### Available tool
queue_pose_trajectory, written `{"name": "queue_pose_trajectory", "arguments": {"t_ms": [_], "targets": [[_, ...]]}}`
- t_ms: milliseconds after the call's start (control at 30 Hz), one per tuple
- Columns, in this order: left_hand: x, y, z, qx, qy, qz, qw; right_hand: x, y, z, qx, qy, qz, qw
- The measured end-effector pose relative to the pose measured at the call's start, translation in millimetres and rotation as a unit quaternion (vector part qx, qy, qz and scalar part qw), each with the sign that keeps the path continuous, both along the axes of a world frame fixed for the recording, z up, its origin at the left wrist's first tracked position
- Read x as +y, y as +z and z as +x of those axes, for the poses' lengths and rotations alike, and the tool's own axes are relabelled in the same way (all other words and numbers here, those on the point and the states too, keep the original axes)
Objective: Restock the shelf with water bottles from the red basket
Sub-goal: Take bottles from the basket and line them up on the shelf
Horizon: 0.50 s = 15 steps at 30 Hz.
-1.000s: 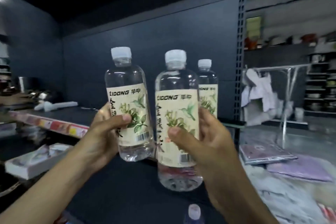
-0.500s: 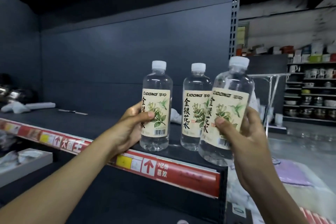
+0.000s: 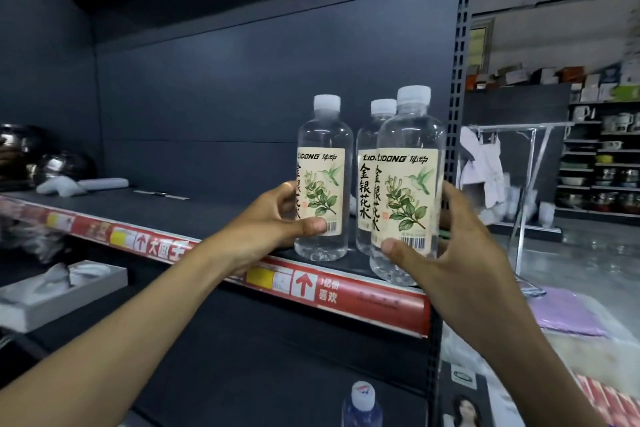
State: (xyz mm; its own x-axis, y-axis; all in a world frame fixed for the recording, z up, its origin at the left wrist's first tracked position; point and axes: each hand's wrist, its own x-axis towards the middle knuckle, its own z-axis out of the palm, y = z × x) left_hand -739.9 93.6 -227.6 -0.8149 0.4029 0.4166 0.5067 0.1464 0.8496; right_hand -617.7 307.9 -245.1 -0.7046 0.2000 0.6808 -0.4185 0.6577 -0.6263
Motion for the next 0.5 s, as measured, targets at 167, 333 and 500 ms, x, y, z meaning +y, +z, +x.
{"name": "queue_pose_trajectory", "arguments": {"t_ms": [167,333,500], "targets": [[19,-1,10,0.006,0.006,-0.007,1.0,-2,4,-2,-0.024,-0.006,-0.02,1.0],[27,2,22,-0.005,0.024,-0.016,1.0,-1,7,-2,-0.044,0.002,-0.027,0.999],[19,-1,55,0.041,0.097,-0.101,0.989,-9,-2,17,-0.015,-0.048,-0.014,0.999]]}}
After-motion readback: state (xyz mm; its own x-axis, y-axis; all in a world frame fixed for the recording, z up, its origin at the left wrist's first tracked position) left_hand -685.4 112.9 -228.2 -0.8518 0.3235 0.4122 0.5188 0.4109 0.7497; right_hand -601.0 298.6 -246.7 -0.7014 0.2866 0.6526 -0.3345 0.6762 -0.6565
